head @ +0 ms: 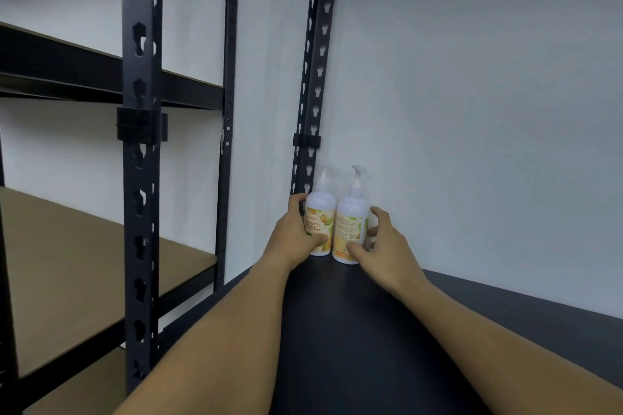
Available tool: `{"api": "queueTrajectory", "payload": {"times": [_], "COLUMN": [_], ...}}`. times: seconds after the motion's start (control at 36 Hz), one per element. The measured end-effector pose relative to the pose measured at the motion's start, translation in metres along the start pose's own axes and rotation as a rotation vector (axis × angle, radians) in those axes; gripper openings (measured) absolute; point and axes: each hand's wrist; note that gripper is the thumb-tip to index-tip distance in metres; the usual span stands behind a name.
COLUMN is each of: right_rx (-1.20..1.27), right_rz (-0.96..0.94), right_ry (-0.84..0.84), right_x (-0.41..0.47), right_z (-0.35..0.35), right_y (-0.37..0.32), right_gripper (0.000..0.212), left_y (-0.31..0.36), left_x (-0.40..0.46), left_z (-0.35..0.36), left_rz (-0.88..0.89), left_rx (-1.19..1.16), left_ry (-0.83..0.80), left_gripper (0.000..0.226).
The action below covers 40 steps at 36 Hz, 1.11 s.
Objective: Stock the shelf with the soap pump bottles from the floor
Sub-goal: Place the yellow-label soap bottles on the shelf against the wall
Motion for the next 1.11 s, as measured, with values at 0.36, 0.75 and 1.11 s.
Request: {"api": "queueTrajectory", "payload": {"times": [0.36, 0.75, 1.11], "right_rx": [0.166, 0.074, 0.009], "right_rz": [-0.04, -0.072, -0.052], "right_ry": [-0.028, 0.061, 0.077], "right_x": [0.01, 0.01, 0.014], "right_z": [0.002, 0.016, 0.017], "right_y": [0.002, 0.009, 0.008], "right_gripper": [0.084, 0.095, 0.101], "left_y": [-0.003, -0.005, 0.004], "left_x": [-0.009, -0.022, -0.028], "left_z": [-0.009, -0.009, -0.014], "left_rz": [-0.108, -0.318, -0.301], "left_rx": [0.133, 0.795, 0.855], "left_ry": [-0.018, -0.334, -0.439], "left_gripper": [0.085, 0.093, 0.089]}}
Point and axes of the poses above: each hand's wrist, its own x-axis towards the middle knuckle, its own z-axis out of the palm, y = z × x, and after that the axes turned 14 degrees about x, right-handed
